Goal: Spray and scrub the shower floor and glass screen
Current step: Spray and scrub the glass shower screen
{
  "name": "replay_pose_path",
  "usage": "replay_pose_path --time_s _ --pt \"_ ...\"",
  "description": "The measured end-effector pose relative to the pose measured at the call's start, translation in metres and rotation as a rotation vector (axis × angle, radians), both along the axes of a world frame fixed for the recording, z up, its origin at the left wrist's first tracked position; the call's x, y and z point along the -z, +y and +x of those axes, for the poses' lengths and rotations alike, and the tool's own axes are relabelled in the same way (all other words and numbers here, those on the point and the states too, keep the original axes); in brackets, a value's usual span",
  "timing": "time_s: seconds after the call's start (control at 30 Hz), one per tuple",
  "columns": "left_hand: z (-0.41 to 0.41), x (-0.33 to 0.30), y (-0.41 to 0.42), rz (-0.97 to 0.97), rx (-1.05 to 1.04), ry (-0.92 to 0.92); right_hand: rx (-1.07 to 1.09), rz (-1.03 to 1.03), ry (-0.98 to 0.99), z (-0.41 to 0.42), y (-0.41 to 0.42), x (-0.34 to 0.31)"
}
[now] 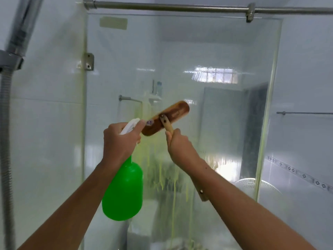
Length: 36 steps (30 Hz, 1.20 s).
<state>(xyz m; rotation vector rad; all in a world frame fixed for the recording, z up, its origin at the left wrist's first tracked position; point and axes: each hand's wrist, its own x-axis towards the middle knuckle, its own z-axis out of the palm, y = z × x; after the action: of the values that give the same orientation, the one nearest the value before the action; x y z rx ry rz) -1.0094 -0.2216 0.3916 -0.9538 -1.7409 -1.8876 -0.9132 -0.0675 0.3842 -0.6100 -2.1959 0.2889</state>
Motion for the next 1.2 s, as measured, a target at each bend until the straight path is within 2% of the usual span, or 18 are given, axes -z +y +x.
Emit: replay_pose_path --time_s 0.13,0.23,0.4,0.53,0.63,0.7,0.77,0.9,0.97,1.07,1.2 --pt "-0.01 0.006 -0.004 -0.048 -0.031 -0.038 -0.019 -0.031 0.167 -0.007 0.011 -0.105" --pt "-0.013 0.003 -0.01 -0.048 -0.027 -0.079 -0.016 -0.057 0.17 -0.016 0.008 -0.152" --pt "-0.019 0.001 -0.017 -0.031 -0.066 -0.057 -0.053 -0.036 0.119 -0.035 -0.003 -0.154" --pt "-0.025 -0.002 -0.024 -0.101 -0.072 -0.041 -0.048 -0.024 0.139 -0.044 -0.005 -0.147" --pt "-0.024 -0.001 -0.028 -0.076 -0.047 -0.07 -0.042 -0.006 0.148 -0.045 -0.007 -0.145" --pt "-0.026 0.003 -0.03 -0.071 -0.061 -0.083 -0.044 -0.009 0.138 -0.045 -0.007 -0.131" --pt "-0.03 0.008 -0.035 -0.067 -0.061 -0.1 -0.047 0.029 0.09 -0.047 -0.006 -0.089" --pt "-0.034 0.012 -0.047 -0.056 -0.107 -0.074 -0.057 0.21 -0.235 -0.054 -0.023 0.035" --pt "-0.035 0.011 -0.053 -0.039 -0.109 -0.057 -0.077 0.245 -0.362 -0.054 -0.031 0.058" --pt "-0.039 0.011 -0.062 -0.042 -0.124 -0.037 -0.092 0.288 -0.322 -0.061 -0.033 0.016" --pt "-0.046 0.007 -0.072 -0.04 -0.156 -0.052 -0.054 0.294 -0.084 -0.07 -0.035 -0.114"
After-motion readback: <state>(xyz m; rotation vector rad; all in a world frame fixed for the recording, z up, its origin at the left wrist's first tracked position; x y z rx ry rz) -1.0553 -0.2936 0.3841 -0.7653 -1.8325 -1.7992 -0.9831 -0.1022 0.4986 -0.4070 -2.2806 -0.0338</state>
